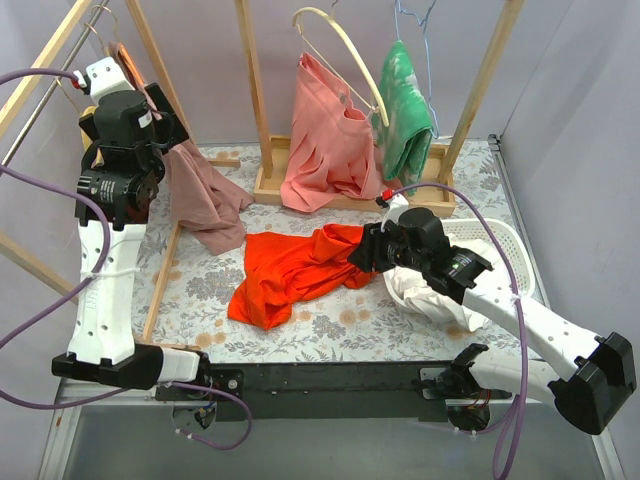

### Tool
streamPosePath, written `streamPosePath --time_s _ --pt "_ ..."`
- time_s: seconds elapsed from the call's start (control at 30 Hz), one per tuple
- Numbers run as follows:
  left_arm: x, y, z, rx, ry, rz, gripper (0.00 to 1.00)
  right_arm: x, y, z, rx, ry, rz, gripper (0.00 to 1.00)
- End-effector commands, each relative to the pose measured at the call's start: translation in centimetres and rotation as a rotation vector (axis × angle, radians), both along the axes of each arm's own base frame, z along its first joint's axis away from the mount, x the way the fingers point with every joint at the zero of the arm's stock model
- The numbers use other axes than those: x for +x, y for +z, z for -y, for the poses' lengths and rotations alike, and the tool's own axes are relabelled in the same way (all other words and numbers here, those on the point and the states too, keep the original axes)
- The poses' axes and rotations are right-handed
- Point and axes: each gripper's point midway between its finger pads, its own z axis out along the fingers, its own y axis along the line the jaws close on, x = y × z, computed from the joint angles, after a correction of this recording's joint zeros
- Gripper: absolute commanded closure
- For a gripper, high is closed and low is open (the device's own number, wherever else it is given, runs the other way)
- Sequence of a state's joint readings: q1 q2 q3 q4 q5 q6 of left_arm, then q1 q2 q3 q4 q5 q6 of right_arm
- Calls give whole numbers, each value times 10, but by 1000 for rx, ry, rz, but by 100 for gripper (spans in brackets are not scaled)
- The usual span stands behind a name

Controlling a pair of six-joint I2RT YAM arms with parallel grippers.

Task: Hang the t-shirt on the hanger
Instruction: Pick up the hanger from the clothesline.

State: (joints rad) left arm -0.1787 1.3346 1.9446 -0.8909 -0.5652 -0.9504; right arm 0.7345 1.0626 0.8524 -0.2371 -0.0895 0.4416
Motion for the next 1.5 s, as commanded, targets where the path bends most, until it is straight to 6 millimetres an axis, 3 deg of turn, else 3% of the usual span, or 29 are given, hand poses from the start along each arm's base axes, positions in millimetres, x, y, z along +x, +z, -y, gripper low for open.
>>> streamPosePath --time_s 0.0,0.57,0.73,1.17,1.47 --pt "2 -11 -7 -34 -8 -15 22 -5 -2 -2 -2 37 1 51" --pt "23 -28 -42 -17 144 -1 46 -5 -15 -3 -39 51 -14 52" --pt "33 -27 -46 0 163 17 47 -1 -13 -7 -48 68 -14 52" --pt "54 -48 -57 51 224 -3 49 6 -16 -17 -59 76 -43 52" --pt "51 -51 -63 80 254 32 61 12 -13 -24 -63 75 -66 54"
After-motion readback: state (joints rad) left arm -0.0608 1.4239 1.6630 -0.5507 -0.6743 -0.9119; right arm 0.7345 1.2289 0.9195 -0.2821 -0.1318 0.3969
